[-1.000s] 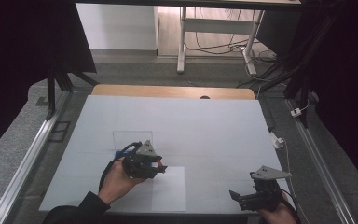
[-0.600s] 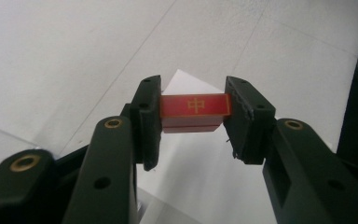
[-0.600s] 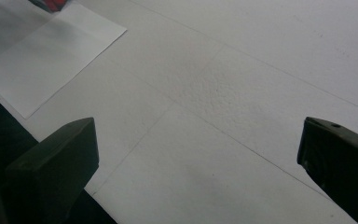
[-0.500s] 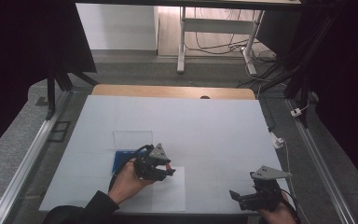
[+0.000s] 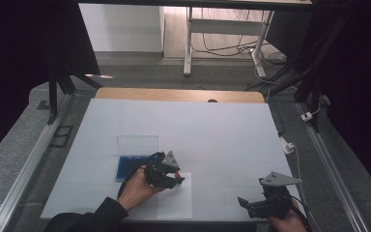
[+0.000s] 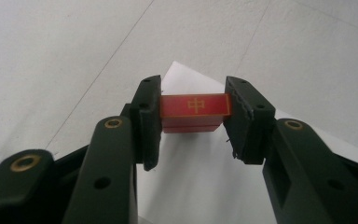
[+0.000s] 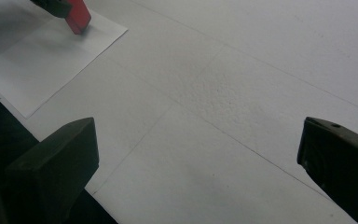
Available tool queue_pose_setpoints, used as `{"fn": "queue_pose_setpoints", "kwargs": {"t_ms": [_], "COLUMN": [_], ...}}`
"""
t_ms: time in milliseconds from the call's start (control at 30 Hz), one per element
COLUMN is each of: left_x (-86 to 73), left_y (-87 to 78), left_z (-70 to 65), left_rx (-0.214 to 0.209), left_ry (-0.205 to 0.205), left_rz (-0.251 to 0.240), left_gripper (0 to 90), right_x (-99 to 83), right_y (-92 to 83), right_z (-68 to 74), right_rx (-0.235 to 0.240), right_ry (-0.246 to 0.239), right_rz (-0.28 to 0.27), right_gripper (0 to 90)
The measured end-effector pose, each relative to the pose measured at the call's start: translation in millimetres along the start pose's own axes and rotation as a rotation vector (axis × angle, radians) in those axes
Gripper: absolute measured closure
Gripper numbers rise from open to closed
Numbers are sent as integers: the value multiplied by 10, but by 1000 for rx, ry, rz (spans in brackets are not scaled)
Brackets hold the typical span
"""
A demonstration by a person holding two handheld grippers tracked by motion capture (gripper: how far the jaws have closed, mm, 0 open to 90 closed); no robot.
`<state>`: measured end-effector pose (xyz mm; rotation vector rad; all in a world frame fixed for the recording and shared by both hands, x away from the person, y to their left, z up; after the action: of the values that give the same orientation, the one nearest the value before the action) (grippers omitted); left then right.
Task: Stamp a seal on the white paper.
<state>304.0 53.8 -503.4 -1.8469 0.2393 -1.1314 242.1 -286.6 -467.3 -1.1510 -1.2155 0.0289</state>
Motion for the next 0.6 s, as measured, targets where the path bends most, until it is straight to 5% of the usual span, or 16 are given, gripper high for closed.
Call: {"fn": "queue_pose_setpoints", "kwargs": {"t_ms": [600], "left_x": [-45], "left_y": [79], "left_z": [-29], "left_rx": [21], "left_ry": [-9], "left_rz": [7], "left_gripper": [587], "right_x": [4], "right_y": [4], "right_z": [11], "right_rx": [-1], "right_ry": [-7], "right_rz": [4], "right_gripper": [0]}}
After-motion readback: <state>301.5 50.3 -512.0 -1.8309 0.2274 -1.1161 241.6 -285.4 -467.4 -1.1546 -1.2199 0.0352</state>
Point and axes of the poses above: each handheld gripper's, and its own axes: y roughly forward along the jaws, x roughly out of its top, z roughly to its left, the point moved 1 cm from there along y, roughly forward along the jaws, and after that the axes turned 10 degrees about -y, right-handed, at the moved point
